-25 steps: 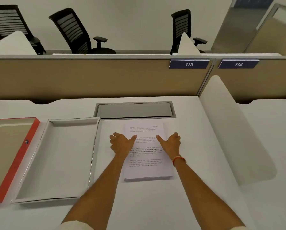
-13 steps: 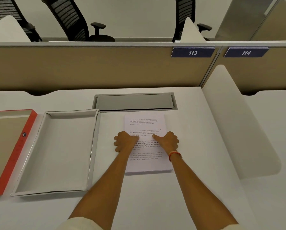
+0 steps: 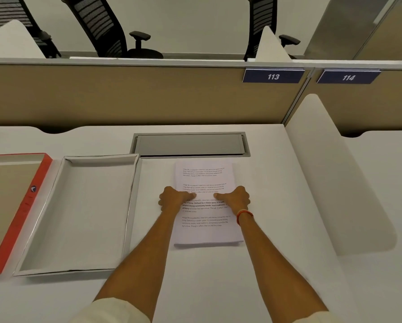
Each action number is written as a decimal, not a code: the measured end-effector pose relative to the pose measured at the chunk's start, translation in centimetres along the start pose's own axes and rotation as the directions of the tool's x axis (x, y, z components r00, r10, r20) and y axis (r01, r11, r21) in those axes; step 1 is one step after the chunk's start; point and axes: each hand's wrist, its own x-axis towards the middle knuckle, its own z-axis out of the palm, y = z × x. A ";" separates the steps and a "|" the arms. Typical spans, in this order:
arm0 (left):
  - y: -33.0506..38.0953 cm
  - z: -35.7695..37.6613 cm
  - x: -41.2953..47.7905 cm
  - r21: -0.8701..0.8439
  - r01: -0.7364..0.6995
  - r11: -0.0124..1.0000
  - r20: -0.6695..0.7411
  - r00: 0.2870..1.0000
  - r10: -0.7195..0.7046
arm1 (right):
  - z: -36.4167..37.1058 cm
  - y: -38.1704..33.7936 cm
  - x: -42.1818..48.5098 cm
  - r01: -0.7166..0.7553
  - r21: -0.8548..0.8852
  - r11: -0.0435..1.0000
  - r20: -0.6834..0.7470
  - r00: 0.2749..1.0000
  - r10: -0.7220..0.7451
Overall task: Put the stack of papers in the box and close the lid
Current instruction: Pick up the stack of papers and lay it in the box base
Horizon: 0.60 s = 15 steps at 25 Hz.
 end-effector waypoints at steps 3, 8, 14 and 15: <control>0.1 0.3 -0.2 -0.005 -0.083 0.997 -0.009 0.997 0.083 | 0.4 -0.3 -0.3 -0.004 -0.035 0.999 -0.044 0.999 0.002; 0.2 0.5 -0.8 -0.126 -0.148 0.981 0.038 0.987 0.154 | 0.4 -0.4 -0.1 0.042 0.006 0.999 -0.006 0.999 -0.042; 0.0 0.5 -0.2 -0.221 -0.074 0.972 0.098 0.990 0.098 | 0.6 -0.1 -0.3 0.034 0.009 0.999 -0.023 0.999 -0.033; -0.1 0.4 0.0 -0.262 -0.041 0.964 0.120 0.990 0.074 | 0.5 0.1 -0.1 0.047 0.055 0.997 -0.011 0.999 -0.047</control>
